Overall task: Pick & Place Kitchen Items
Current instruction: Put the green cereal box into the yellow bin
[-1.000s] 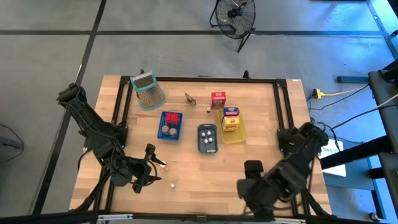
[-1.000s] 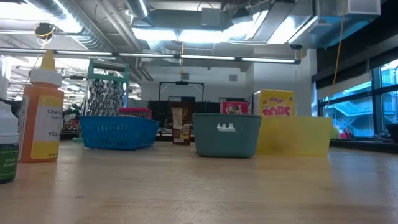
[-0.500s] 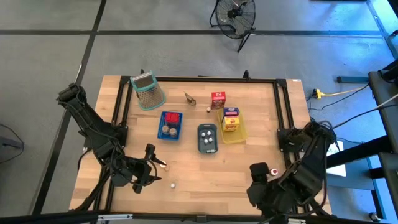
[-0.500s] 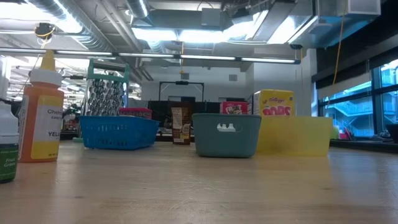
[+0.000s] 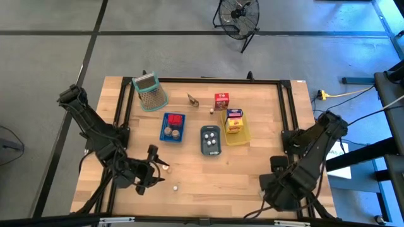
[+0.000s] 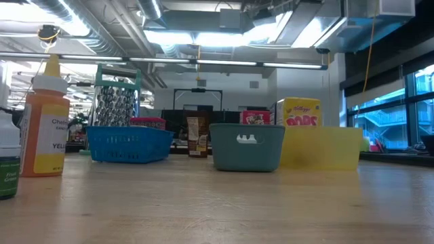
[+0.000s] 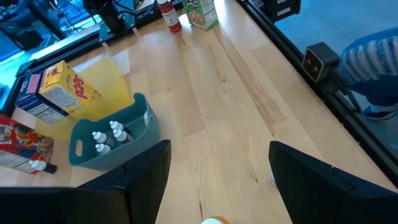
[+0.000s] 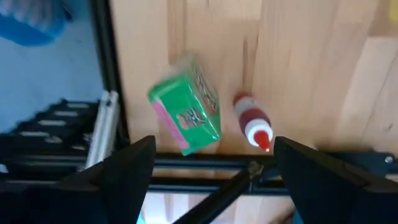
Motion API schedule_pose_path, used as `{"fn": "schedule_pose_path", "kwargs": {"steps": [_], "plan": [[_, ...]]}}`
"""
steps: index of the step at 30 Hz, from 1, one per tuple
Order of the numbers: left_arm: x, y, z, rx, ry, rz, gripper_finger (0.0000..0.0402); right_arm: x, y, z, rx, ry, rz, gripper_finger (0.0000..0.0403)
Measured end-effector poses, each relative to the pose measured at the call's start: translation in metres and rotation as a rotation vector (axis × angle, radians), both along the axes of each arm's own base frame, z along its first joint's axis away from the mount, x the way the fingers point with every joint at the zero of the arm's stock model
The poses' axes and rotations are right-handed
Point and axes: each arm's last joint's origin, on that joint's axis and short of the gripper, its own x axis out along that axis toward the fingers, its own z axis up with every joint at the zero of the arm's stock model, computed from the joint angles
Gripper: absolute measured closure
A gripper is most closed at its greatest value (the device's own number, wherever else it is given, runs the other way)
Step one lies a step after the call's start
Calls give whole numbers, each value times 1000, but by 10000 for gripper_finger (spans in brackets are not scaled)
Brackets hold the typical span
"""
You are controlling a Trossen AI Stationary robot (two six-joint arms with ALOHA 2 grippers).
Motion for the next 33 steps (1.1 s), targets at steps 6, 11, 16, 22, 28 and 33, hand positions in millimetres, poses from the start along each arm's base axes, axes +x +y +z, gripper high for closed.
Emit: {"fn": "schedule_pose_path", "kwargs": {"steps": [6,11,16,22,28,33], "plan": [[6,7,0,0,-1,37,136,0,5,-24,27,68,53,74],[10,11,0,-27,4,70,135,0,5,-35,24,81,69,74],[11,12,0,-42,8,79,136,0,5,-44,24,82,69,74],[11,12,0,-43,8,78,135,2,8,-46,41,64,42,74],[11,12,0,-44,8,78,135,6,12,-50,60,44,49,74],[11,12,0,-44,8,78,136,10,17,-60,49,75,88,74]]}}
